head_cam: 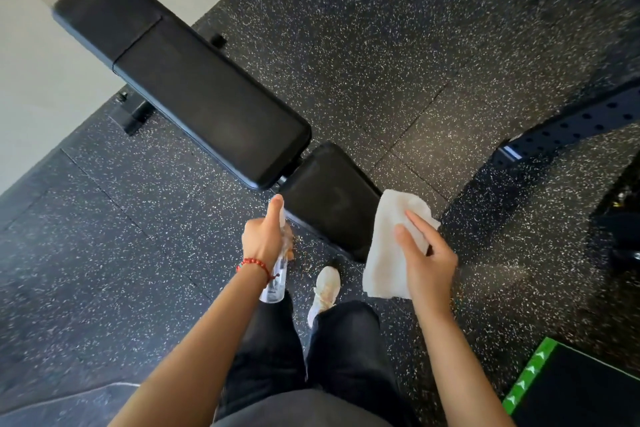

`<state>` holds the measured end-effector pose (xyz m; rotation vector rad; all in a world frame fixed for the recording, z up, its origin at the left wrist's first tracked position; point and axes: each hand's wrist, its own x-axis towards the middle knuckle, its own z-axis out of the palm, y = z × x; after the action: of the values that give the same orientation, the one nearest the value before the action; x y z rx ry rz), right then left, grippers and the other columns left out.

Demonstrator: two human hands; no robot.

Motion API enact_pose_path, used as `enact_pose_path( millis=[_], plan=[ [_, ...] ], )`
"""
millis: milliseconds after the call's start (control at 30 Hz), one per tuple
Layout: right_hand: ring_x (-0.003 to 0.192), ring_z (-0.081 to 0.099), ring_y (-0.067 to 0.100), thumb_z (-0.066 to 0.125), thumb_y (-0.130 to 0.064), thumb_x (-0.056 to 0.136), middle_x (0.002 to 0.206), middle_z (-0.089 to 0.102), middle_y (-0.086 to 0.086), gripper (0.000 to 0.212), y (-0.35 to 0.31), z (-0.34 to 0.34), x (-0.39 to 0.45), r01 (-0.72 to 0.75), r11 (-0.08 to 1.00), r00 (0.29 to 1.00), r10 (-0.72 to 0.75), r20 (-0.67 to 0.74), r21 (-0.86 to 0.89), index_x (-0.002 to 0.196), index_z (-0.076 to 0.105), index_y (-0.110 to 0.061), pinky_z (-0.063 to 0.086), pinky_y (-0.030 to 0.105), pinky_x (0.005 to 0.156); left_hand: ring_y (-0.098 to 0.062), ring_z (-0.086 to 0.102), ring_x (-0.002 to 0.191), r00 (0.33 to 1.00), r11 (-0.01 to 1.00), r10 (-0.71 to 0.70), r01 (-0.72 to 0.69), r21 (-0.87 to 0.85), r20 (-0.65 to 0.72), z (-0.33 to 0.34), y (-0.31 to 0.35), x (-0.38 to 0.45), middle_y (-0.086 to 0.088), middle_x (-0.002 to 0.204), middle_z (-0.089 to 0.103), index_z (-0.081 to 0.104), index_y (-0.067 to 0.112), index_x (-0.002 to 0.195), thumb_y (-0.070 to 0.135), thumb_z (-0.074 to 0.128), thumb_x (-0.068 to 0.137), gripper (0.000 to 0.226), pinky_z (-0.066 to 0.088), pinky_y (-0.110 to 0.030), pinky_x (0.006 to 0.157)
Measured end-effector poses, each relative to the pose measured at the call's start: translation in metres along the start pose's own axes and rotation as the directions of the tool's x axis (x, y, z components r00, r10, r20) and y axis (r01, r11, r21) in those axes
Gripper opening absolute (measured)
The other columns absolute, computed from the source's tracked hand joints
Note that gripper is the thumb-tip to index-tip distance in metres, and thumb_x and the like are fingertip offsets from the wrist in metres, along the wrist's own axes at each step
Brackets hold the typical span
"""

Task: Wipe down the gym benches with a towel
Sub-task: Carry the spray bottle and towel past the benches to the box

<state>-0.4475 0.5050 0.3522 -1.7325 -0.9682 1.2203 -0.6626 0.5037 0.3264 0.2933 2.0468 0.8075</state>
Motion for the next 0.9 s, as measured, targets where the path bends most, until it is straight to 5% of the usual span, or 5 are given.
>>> enact_pose_path(
  millis=[100, 233, 433, 667, 900],
  plan=[
    [0.099, 0.057, -0.012, 0.070, -0.017, 0.080, 0.097, 0.065, -0.028, 0.026, -0.013, 0.027, 0.009, 0.037, 0.999, 0.999, -0.037, 0.037, -0.001, 0.092, 0.067, -0.041, 0.042, 0.001, 0.077, -0.001, 0.038, 0.021, 1.000, 0.999, 0.008, -0.009, -0.053, -0.021, -0.015, 0.015, 0.016, 0.007, 0.026, 0.043, 0.044, 0.014, 0.040, 0.048, 0.050, 0.087, 0.059, 0.032, -0.014, 0.029],
    [0.099, 0.057, -0.011, 0.071, -0.016, 0.080, 0.101, 0.064, -0.025, 0.027, -0.030, 0.072, 0.018, 0.041, 0.999, 0.996, -0.041, 0.073, -0.008, 0.091, 0.068, -0.040, 0.042, 0.001, 0.076, -0.004, 0.039, 0.026, 0.998, 0.998, -0.004, 0.001, -0.058, -0.061, -0.041, 0.033, 0.050, 0.009, 0.025, 0.040, 0.039, 0.015, 0.045, 0.050, 0.049, 0.086, 0.054, 0.031, -0.026, 0.049],
    [0.102, 0.056, -0.010, 0.070, -0.016, 0.081, 0.107, 0.064, -0.020, 0.025, -0.056, 0.149, 0.027, 0.037, 0.998, 0.997, -0.033, 0.070, -0.056, 0.098, 0.068, -0.034, 0.044, 0.008, 0.083, -0.015, 0.035, 0.037, 0.998, 0.999, -0.013, 0.010, -0.050, -0.067, -0.088, 0.055, 0.112, 0.008, 0.028, 0.037, 0.037, 0.016, 0.041, 0.051, 0.049, 0.075, 0.050, 0.029, -0.027, 0.045],
    [0.101, 0.055, -0.011, 0.069, -0.015, 0.082, 0.105, 0.064, -0.020, 0.023, -0.086, 0.236, 0.034, 0.021, 0.999, 0.997, -0.017, 0.072, -0.050, 0.102, 0.069, -0.027, 0.042, 0.003, 0.082, -0.028, 0.060, 0.061, 0.996, 1.000, -0.025, 0.024, -0.014, -0.088, -0.142, 0.088, 0.184, -0.014, 0.061, 0.064, 0.051, 0.008, 0.049, 0.068, 0.045, 0.070, 0.064, 0.047, -0.037, 0.066],
    [0.103, 0.056, -0.009, 0.069, -0.017, 0.081, 0.106, 0.064, -0.021, 0.024, -0.111, 0.293, 0.049, 0.011, 0.998, 0.991, -0.004, 0.132, -0.056, 0.098, 0.069, -0.034, 0.045, 0.009, 0.085, -0.021, 0.046, 0.050, 0.987, 0.998, -0.039, 0.030, -0.062, -0.157, -0.181, 0.127, 0.226, 0.000, 0.044, 0.050, 0.046, 0.011, 0.044, 0.057, 0.043, 0.065, 0.051, 0.035, -0.030, 0.049]
  ],
)
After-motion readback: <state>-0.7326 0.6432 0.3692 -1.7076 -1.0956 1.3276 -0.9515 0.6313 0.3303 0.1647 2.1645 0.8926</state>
